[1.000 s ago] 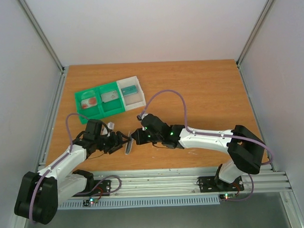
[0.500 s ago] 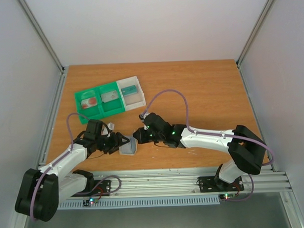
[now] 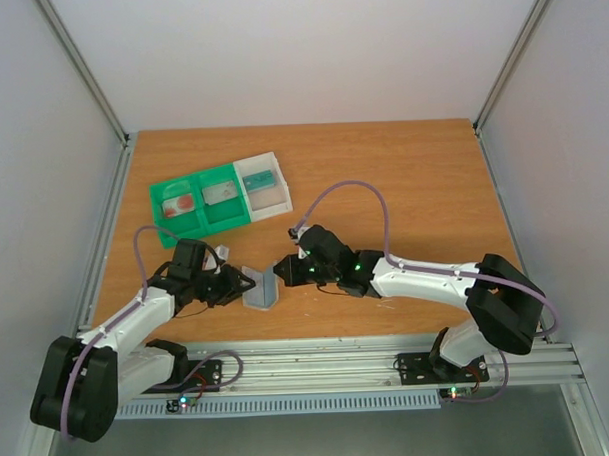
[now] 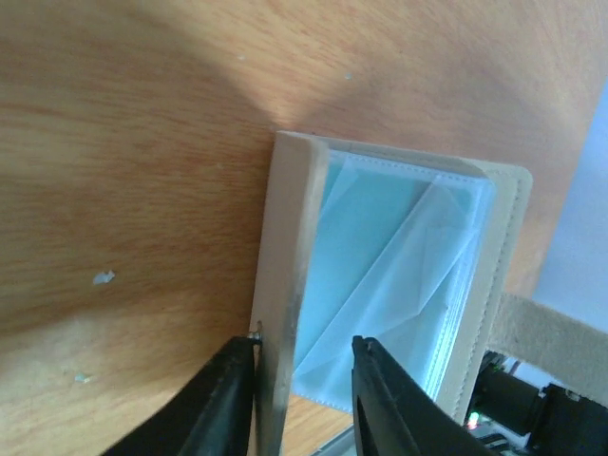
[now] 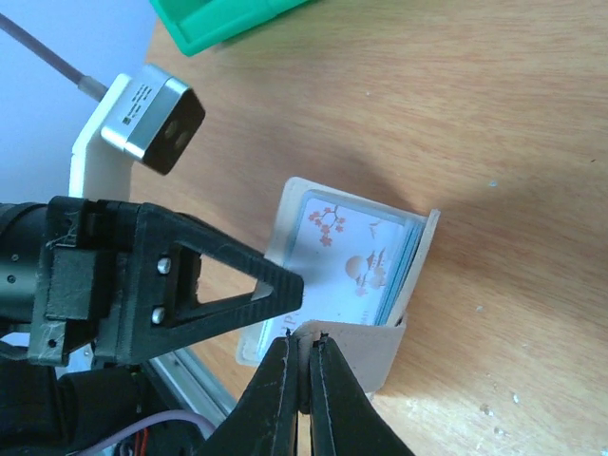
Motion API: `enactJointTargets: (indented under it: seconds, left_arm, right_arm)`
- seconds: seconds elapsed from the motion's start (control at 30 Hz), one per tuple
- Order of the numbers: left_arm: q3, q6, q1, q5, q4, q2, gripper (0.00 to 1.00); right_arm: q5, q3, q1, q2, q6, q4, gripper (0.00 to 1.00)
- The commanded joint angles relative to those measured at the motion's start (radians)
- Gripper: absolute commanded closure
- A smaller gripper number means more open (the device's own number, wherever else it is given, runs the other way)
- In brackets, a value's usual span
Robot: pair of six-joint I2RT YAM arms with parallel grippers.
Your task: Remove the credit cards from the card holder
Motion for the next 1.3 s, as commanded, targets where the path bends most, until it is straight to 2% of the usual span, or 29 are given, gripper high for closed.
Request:
enactJointTargets:
  seconds: [0.0,0.2,0.27,0.43,0.53,0.57,0.63,0.8,1.0,1.27]
  left_arm:
    - [0.001,0.013,-0.001,-0.007,0.028,0.006,0.74]
    - [-0.008,0.009,-0.001,0.005,0.042,0.002,0.96]
    - [-0.015,0.002,-0.001,0.014,0.061,0.004,0.99]
    - [-0.048,-0.052,-0.007,0.041,0.154,0.008,0.99]
    - [-0.048,-0.064,-0.013,0.036,0.162,0.02,0.93]
    - [-0.044,-0.064,-0.013,0.032,0.152,0.024,0.85]
    - [-0.025,-0.058,-0.014,0.008,0.1,0.026,0.72]
    - [0.024,-0.046,-0.014,-0.099,-0.046,-0.046,0.57]
    - [0.086,-0.022,-0.014,-0.272,-0.241,-0.165,0.54]
    - [0.077,-0.018,-0.015,-0.165,-0.177,-0.133,0.61]
  right_arm:
    - [-0.015,0.01,-0.003,-0.004,0.025,0.027,0.98]
    - [0.061,0.0,-0.041,0.004,0.052,-0.13,0.97]
    - [0.103,-0.004,-0.051,-0.007,0.056,-0.192,0.93]
    - [0.142,0.0,-0.059,-0.062,0.035,-0.308,0.8]
    - [0.122,0.017,-0.059,-0.082,0.027,-0.332,0.72]
    - [0.116,0.029,-0.059,-0.081,0.027,-0.343,0.71]
    - [0.101,0.059,-0.059,-0.059,0.025,-0.363,0.7]
    - [-0.031,0.061,-0.057,0.005,0.017,-0.237,0.73]
    - [-0.165,0.059,-0.052,0.106,0.051,-0.062,0.78]
    - [-0.215,0.083,-0.048,0.236,0.074,0.032,0.81]
